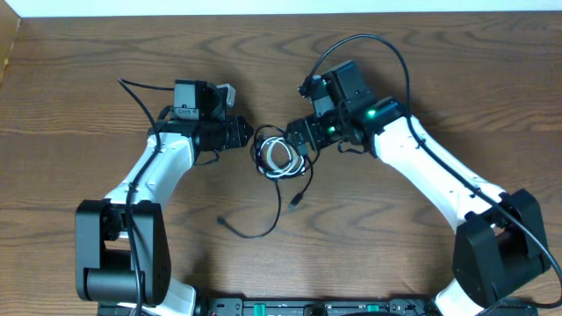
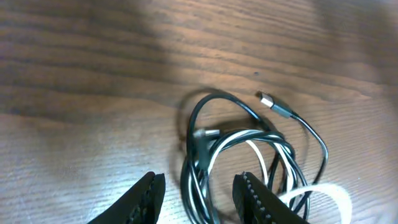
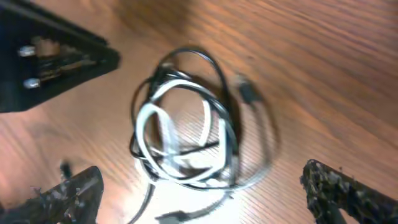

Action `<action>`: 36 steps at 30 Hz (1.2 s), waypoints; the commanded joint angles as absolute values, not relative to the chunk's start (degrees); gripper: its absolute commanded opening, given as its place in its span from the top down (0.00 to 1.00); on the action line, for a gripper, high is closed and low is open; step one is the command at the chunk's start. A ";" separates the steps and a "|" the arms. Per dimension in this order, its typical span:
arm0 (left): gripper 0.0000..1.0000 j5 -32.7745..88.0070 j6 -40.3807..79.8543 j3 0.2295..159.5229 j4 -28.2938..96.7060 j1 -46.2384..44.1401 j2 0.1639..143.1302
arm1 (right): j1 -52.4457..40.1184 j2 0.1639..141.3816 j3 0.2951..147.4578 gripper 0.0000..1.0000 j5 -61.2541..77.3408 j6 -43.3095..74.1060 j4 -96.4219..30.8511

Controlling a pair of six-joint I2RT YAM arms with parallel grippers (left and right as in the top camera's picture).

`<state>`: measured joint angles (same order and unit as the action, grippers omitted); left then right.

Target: Untangle cables

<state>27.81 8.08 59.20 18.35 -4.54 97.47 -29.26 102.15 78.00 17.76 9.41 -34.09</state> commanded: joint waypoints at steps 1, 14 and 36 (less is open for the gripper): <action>0.59 24.08 12.01 59.72 19.29 -4.51 96.57 | -26.65 102.02 78.26 0.08 13.32 14.24 -36.60; 0.59 15.94 13.78 59.72 17.34 -10.44 101.60 | -24.88 102.02 74.83 0.73 12.36 18.44 -37.82; 0.65 13.69 19.44 59.72 22.33 -10.59 103.00 | -36.01 108.81 74.35 0.72 22.90 16.32 -18.76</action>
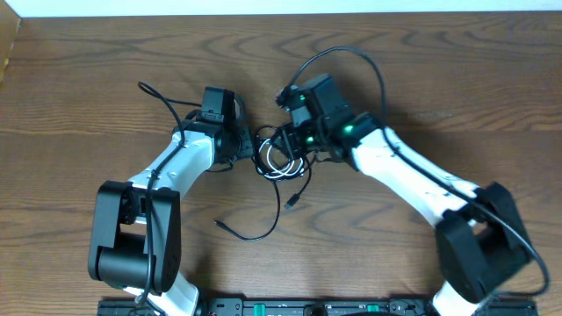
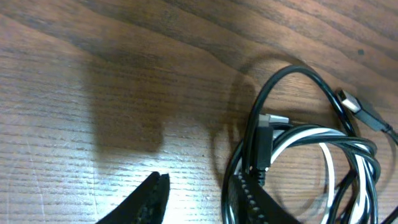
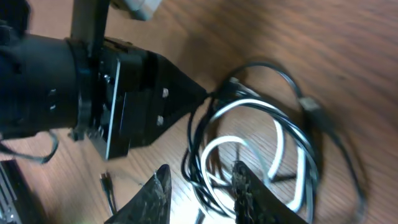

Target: Untangle cables

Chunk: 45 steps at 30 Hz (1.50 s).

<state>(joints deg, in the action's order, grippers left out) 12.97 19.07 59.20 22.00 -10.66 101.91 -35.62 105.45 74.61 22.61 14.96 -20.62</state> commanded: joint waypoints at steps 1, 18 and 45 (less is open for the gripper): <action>0.65 13.67 19.73 59.72 22.48 -10.59 103.13 | -36.12 109.80 74.35 0.72 23.09 16.32 -17.28; 0.69 14.59 21.34 59.72 22.02 -10.59 106.43 | -36.86 116.60 74.35 0.91 27.55 20.16 -26.06; 0.81 24.51 17.63 59.72 21.04 -6.28 106.52 | -40.51 123.90 74.35 0.63 28.40 25.26 -2.09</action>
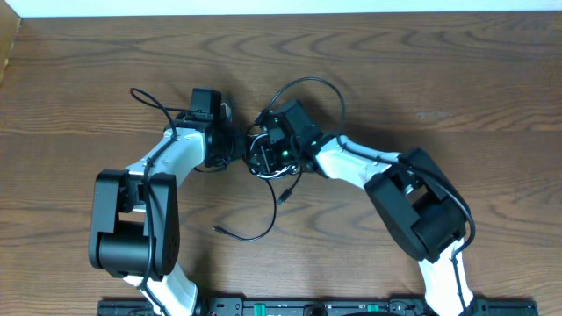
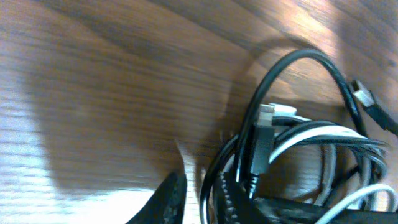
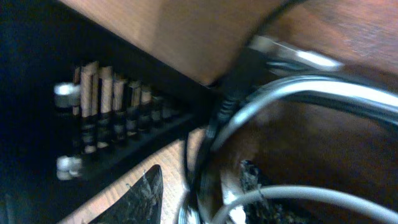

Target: Untangle cables

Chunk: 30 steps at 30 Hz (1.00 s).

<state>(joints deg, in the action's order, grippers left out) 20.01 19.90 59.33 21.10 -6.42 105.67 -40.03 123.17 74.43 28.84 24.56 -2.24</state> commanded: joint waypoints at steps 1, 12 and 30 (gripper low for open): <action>0.81 24.71 17.63 59.72 20.93 -6.28 106.52 | -40.62 123.90 74.35 0.64 28.12 25.26 -1.89; 0.87 21.26 17.69 59.72 21.28 -6.28 106.52 | -40.93 123.70 74.39 0.99 20.82 25.28 -3.81; 0.63 52.42 9.98 60.31 21.76 3.18 104.86 | -32.23 121.71 74.48 0.99 51.11 25.21 2.39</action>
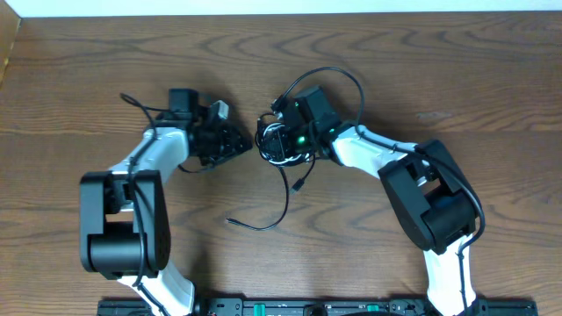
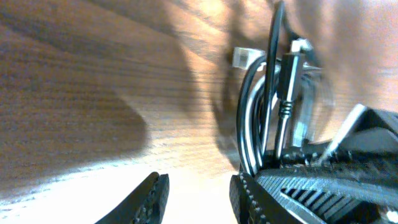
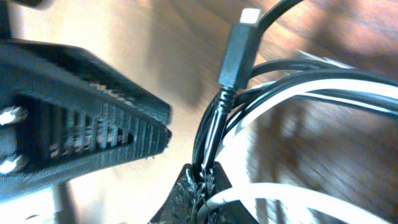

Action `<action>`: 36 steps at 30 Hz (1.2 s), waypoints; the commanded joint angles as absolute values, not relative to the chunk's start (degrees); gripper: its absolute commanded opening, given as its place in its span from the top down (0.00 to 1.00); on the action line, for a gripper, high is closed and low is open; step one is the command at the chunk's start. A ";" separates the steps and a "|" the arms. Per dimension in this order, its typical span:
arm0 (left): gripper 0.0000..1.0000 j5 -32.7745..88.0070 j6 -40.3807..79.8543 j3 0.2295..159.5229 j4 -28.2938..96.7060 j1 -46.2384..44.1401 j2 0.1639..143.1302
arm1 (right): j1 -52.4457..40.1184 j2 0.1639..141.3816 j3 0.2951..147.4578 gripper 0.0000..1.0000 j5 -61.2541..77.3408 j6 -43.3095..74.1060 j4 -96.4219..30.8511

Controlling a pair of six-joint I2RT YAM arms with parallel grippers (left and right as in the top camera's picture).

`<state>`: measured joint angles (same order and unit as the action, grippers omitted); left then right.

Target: Untangle cables

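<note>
A coil of black and white cables (image 1: pixel 285 146) lies mid-table between my two arms. My right gripper (image 1: pixel 271 140) is at its left edge; in the right wrist view that gripper (image 3: pixel 205 185) is shut on several black strands just below a black USB plug (image 3: pixel 239 53), with white cable (image 3: pixel 311 84) looping past. My left gripper (image 1: pixel 239 143) stands just left of the coil, apart from it. In the left wrist view it (image 2: pixel 199 196) is open with bare table between its fingers, and the black strands (image 2: pixel 272 106) rise to its right.
A long black cable tail (image 1: pixel 283 204) runs from the coil toward the front and ends at a plug (image 1: pixel 232 222). A second short end (image 1: pixel 299 185) lies beside it. The arms' own black wires loop behind each wrist.
My right gripper has shut on black strands of the coil. My left gripper has opened wider and now sits slightly left, off the coil. The coil lies a little further right.
Both grippers first stood open on either side of the coil, a short way off. Then they were closer, the left finger at the coil's edge. Then both were against it, the left jaws narrowed. Now the right holds strands and the left is open beside it.
</note>
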<state>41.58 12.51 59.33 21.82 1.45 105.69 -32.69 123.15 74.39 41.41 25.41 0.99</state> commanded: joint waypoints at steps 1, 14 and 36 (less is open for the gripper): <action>0.62 54.78 9.52 60.31 21.58 3.68 104.86 | -31.94 121.71 74.48 0.99 53.32 25.23 3.60; 0.58 69.80 11.70 60.31 14.72 4.38 104.86 | -31.05 121.71 74.48 0.99 63.64 25.26 10.44; 0.93 50.54 11.18 60.23 17.21 4.45 104.86 | -24.49 121.71 74.46 0.99 64.79 28.25 7.81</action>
<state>55.35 11.97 59.48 16.93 4.36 105.60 -26.76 123.15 74.28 63.33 27.09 8.69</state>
